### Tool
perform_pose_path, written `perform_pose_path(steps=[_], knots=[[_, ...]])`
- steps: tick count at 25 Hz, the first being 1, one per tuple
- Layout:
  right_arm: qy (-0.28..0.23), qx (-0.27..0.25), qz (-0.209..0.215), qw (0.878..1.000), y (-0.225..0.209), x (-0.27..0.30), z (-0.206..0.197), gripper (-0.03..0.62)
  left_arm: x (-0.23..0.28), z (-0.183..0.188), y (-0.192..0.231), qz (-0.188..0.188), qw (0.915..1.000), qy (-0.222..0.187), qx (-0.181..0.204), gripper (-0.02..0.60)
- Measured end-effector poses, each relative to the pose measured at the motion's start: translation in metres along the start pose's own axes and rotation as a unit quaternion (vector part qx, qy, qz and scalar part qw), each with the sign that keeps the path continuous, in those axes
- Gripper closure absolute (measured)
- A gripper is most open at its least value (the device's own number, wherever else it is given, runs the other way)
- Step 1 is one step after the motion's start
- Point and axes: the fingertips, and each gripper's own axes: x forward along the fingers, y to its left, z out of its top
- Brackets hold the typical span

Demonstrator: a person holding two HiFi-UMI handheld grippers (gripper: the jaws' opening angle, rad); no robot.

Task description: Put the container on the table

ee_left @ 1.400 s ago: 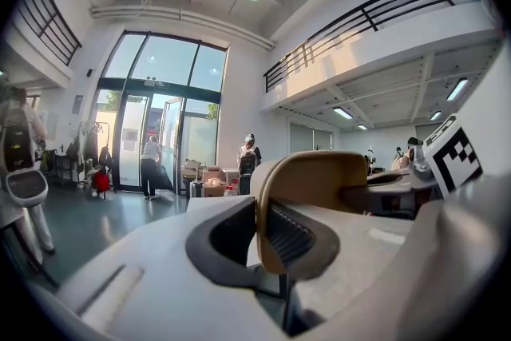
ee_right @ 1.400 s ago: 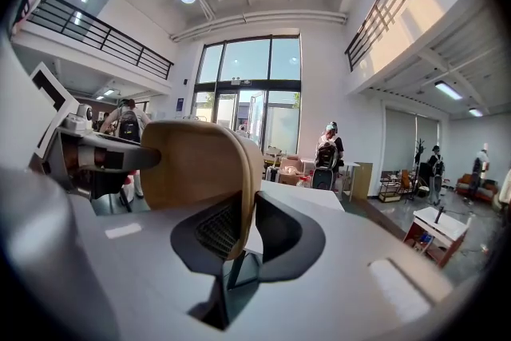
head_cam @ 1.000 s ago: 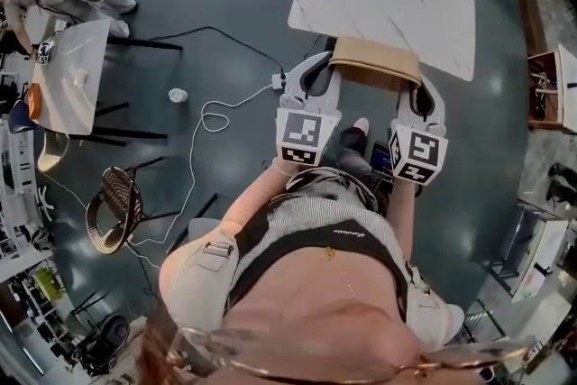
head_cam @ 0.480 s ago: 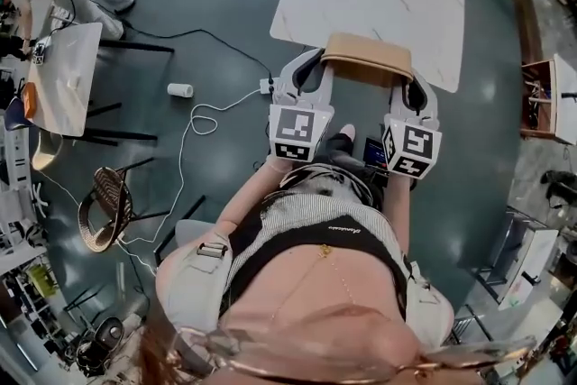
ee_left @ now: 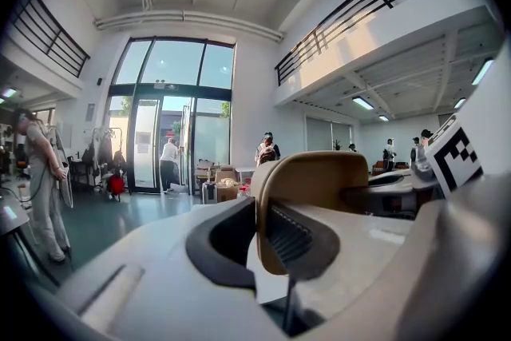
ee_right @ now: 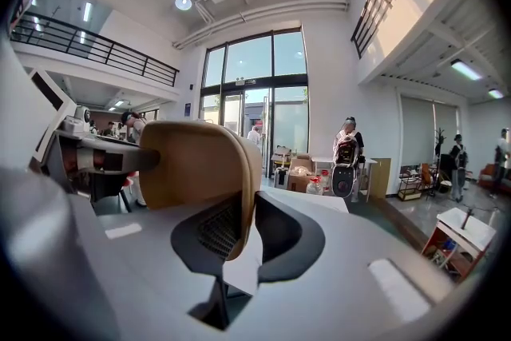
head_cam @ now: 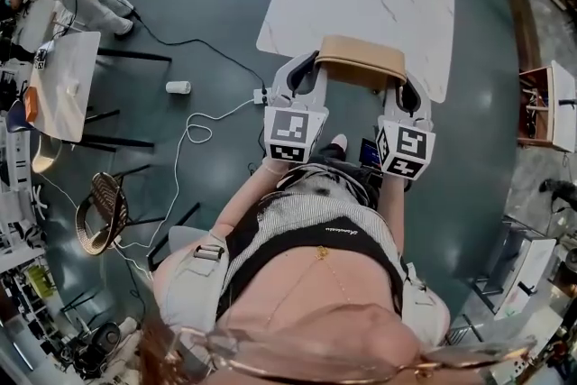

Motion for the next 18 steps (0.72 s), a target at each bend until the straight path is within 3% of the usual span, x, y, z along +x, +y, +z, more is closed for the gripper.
perform_pose_path(steps=[18], knots=[[0.003,0.004,0.019,1.0,-0.057,0.018,-0.009,0.537,0.045,-0.005,-0.036,0.018,0.9997,0.007,-0.012,0.552]])
